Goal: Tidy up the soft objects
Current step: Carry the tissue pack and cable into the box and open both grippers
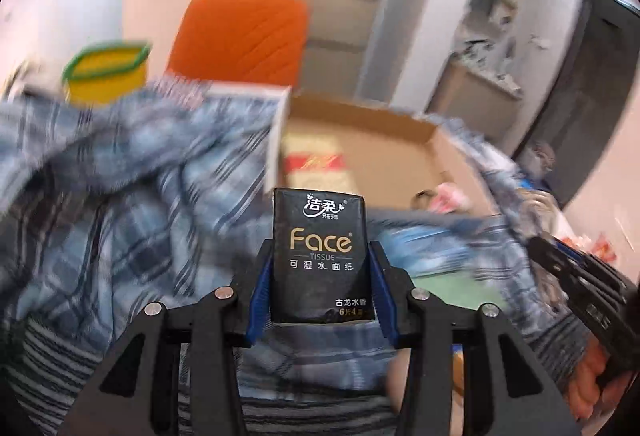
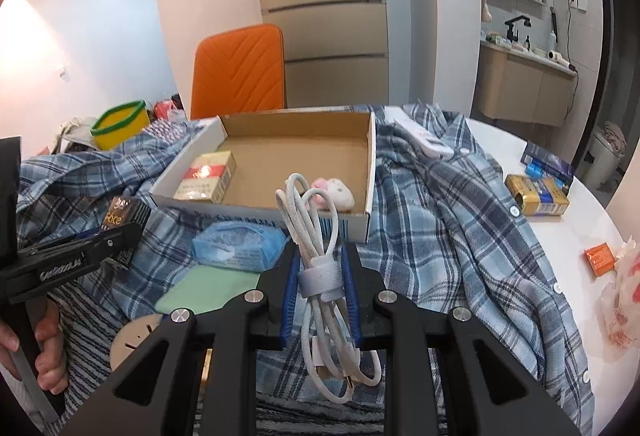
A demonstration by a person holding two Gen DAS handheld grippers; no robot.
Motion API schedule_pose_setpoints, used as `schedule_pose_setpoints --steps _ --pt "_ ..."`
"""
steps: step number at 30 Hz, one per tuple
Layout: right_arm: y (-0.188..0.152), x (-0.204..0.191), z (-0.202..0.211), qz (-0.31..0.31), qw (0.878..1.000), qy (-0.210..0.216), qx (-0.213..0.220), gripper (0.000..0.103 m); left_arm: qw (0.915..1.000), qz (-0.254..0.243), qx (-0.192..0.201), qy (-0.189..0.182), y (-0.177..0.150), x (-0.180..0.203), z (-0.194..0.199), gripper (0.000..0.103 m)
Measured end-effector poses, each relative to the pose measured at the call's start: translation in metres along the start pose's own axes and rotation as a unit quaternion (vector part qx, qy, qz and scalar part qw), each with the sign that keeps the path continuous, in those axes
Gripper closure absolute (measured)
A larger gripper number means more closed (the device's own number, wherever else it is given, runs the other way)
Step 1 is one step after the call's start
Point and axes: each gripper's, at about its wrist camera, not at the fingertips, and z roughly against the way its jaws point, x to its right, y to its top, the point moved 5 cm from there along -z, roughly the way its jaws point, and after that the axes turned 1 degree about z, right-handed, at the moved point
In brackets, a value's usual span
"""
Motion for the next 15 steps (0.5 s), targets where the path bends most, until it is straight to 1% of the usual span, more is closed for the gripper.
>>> schedule_pose_setpoints --steps 2,4,5,11,15 --pt "0.002 -0.001 0.006 -0.001 1.000 0.004 0.017 0.080 0.9992 -0.019 0.033 -0.016 0.002 0.010 0.013 0.060" --pt "0.005 -0.002 0.014 -0.002 0.999 0.010 0.037 0.080 0.9973 -0.026 0.060 -0.034 0.006 0.015 0.024 0.060" --pt "0.006 -0.003 0.018 -0.001 0.999 0.013 0.046 0.080 0.9963 -0.030 0.071 -0.037 0.008 0.017 0.027 0.060" --pt "0.015 -0.010 0.044 0.006 0.994 0.022 0.111 0.080 0.9873 -0.071 0.136 -0.042 0.017 0.036 0.058 0.060" --pt "0.027 -0.015 0.063 0.014 0.989 0.019 0.146 0.080 0.9781 -0.099 0.178 -0.042 0.029 0.050 0.082 0.060"
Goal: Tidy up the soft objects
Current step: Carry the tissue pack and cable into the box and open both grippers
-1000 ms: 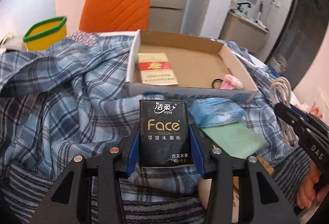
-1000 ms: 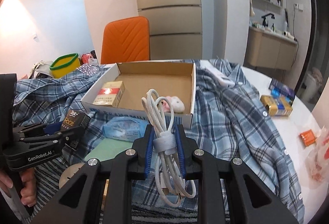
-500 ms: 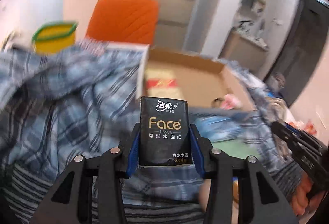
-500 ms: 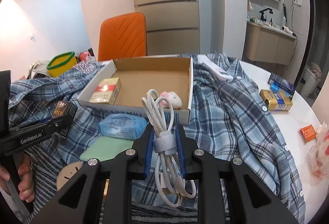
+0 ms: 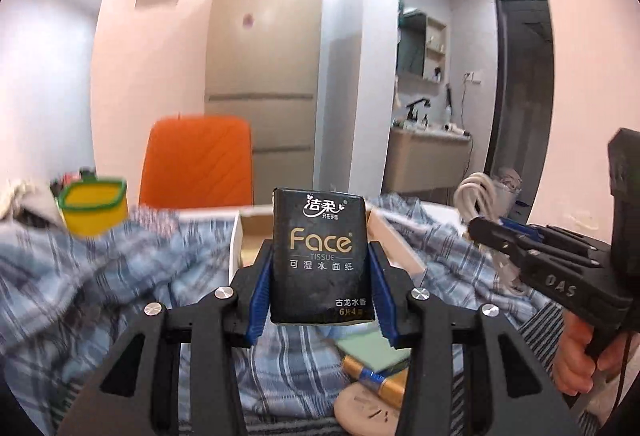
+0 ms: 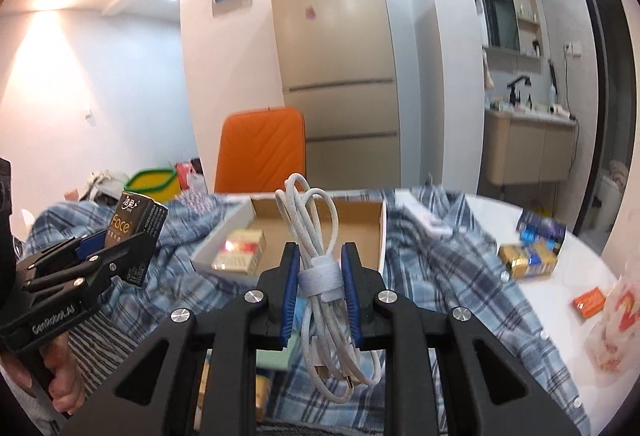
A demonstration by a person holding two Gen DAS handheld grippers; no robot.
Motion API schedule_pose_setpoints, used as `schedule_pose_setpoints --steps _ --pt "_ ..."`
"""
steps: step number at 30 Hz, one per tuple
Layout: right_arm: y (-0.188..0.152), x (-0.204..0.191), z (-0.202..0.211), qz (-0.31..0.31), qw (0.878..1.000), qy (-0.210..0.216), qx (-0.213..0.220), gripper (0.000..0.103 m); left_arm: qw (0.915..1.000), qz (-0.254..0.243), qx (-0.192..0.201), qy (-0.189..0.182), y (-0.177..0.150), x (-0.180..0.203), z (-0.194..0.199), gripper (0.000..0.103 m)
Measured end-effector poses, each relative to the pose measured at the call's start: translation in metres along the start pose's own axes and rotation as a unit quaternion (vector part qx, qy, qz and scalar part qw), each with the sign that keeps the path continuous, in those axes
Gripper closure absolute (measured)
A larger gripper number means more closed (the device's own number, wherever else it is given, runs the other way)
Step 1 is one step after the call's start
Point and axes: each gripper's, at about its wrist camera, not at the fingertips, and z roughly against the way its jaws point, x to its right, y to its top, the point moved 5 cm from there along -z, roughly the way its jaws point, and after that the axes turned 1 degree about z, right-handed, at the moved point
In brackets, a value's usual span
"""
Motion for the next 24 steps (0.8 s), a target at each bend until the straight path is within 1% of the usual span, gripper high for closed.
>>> schedule_pose_setpoints --steps 6,9,12,14,17,21,24 --pt "0.044 -0.012 0.014 0.011 0.999 -0.001 0.039 0.080 0.9984 -0.008 0.055 -0.002 0.050 0.005 0.012 0.060" --pt "0.069 -0.015 0.014 0.017 0.998 -0.011 0.066 0.080 0.9968 -0.006 0.080 -0.001 0.075 0.003 0.007 0.060" --pt "0.091 -0.015 0.004 0.007 0.997 -0.013 0.080 0.080 0.9952 0.000 0.098 -0.003 0.089 -0.001 -0.003 0.060" --pt "0.101 -0.012 -0.005 -0.001 0.996 -0.019 0.090 0.080 0.9944 0.000 0.105 0.002 0.091 -0.004 -0.014 0.060" --pt "0.104 -0.004 -0.025 -0.015 0.995 -0.026 0.098 0.080 0.9950 0.011 0.099 -0.006 0.088 -0.012 -0.034 0.060" --pt "0.093 0.004 -0.056 -0.018 0.995 -0.037 0.089 0.080 0.9964 0.021 0.080 -0.017 0.072 -0.019 -0.057 0.060" --pt "0.077 0.011 -0.079 -0.019 0.997 -0.039 0.067 0.080 0.9982 0.015 0.057 -0.010 0.055 -0.023 -0.074 0.060"
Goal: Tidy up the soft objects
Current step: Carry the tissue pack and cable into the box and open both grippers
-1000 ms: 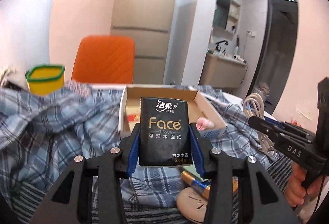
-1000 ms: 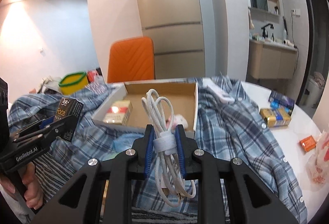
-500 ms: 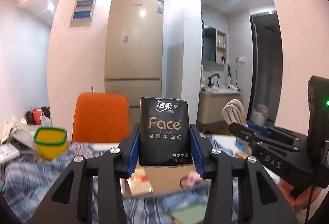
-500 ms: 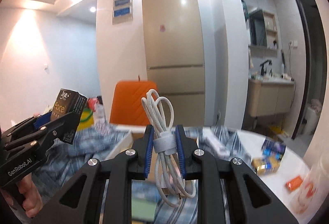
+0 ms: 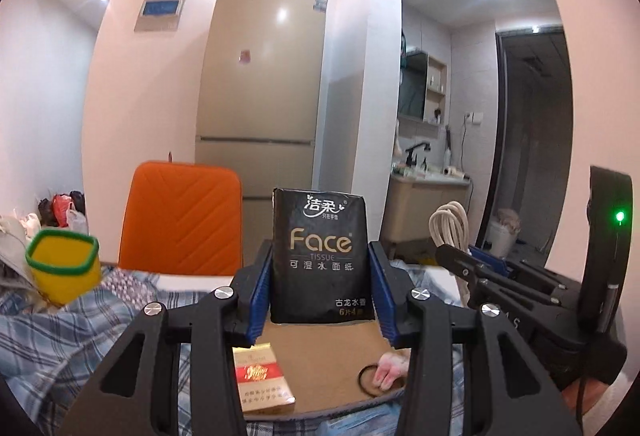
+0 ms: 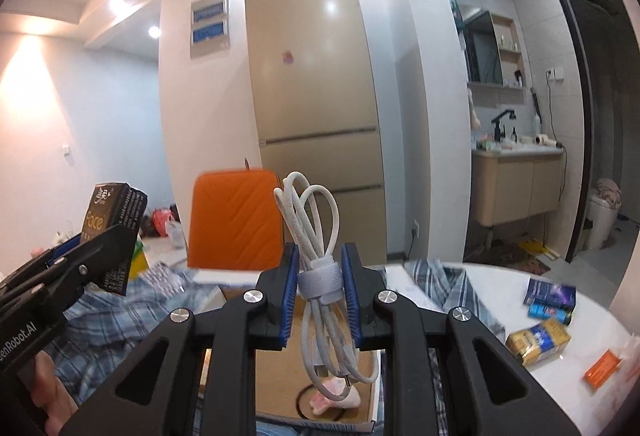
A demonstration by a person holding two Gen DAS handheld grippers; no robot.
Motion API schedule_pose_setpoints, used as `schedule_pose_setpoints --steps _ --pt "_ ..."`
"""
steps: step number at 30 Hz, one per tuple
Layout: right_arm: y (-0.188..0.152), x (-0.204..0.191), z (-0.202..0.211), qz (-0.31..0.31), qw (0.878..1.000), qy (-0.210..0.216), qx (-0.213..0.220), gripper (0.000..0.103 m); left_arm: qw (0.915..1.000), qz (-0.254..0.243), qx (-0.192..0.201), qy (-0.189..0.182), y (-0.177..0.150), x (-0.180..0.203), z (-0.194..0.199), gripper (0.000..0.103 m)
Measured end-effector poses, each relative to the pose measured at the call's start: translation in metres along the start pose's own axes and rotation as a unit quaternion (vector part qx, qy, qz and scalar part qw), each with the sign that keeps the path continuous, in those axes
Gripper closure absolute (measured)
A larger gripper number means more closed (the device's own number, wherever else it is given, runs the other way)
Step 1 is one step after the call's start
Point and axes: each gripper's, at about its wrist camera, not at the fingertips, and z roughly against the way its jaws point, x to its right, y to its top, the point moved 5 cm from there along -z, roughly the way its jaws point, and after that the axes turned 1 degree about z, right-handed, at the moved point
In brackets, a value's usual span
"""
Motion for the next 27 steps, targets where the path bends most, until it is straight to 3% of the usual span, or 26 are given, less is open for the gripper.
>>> schedule_pose_setpoints --steps 7,14,24,27 --pt "-0.037 0.001 -0.036 0.019 0.998 0.002 -0.057 0.080 0.9984 -0.004 -0.056 0.011 -0.028 -0.003 -0.025 0.060" --pt "-0.054 -0.004 -0.045 0.036 0.996 0.016 -0.083 0.080 0.9948 0.011 -0.101 0.009 -0.040 -0.006 -0.037 0.059" --pt "-0.062 -0.004 -0.051 0.037 0.993 0.022 -0.105 0.080 0.9928 0.020 -0.115 0.024 -0.044 -0.013 -0.043 0.059" --pt "-0.064 -0.004 -0.054 0.035 0.992 0.026 -0.115 0.080 0.9910 0.023 -0.128 0.029 -0.048 -0.017 -0.049 0.048"
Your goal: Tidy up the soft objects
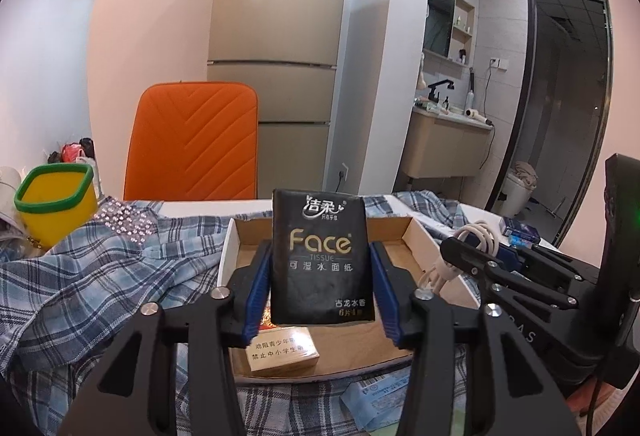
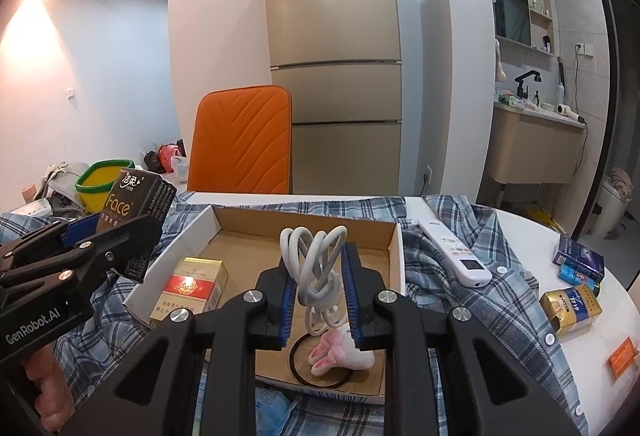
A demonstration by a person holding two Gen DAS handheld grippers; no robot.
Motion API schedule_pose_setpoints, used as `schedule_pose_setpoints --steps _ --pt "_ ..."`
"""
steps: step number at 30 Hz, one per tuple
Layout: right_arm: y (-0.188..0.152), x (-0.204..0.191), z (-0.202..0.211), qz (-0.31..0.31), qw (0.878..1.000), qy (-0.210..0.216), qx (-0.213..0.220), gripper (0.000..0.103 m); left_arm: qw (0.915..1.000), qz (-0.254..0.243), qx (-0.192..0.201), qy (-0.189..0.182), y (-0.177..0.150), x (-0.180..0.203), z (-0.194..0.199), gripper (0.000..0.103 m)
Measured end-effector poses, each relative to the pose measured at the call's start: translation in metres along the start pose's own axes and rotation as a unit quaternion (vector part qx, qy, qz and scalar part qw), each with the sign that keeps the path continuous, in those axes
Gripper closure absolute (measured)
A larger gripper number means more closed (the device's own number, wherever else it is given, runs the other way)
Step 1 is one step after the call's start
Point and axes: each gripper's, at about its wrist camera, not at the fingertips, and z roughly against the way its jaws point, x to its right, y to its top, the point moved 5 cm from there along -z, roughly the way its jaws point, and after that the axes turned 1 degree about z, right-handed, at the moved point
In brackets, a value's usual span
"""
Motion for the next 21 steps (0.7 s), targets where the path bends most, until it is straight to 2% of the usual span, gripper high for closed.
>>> schedule_pose_setpoints --steps 1,2,4,8,15,21 --pt "-0.001 -0.001 -0.003 0.000 1.000 0.006 -0.007 0.080 1.0000 0.001 -0.009 0.000 -0.001 0.000 -0.002 0.030" --pt "-0.002 -0.001 -0.007 -0.001 1.000 0.010 -0.018 0.080 0.9999 0.001 -0.015 -0.004 -0.002 0.001 -0.004 0.019" --pt "-0.005 0.000 -0.013 -0.003 0.999 0.008 -0.033 0.074 1.0000 -0.004 -0.008 0.005 -0.002 0.001 -0.001 0.011" --pt "-0.006 0.005 -0.013 -0.013 0.999 0.004 -0.031 0.056 1.0000 0.002 0.001 0.007 -0.001 -0.002 0.002 0.010" --pt "-0.002 0.005 -0.007 -0.010 1.000 0.000 -0.021 0.053 0.9995 0.002 0.031 0.011 0.007 -0.002 0.019 0.010" --pt "0.018 0.007 0.024 -0.023 1.000 0.003 0.019 0.047 0.9973 0.002 0.072 0.010 0.024 0.004 0.050 0.010"
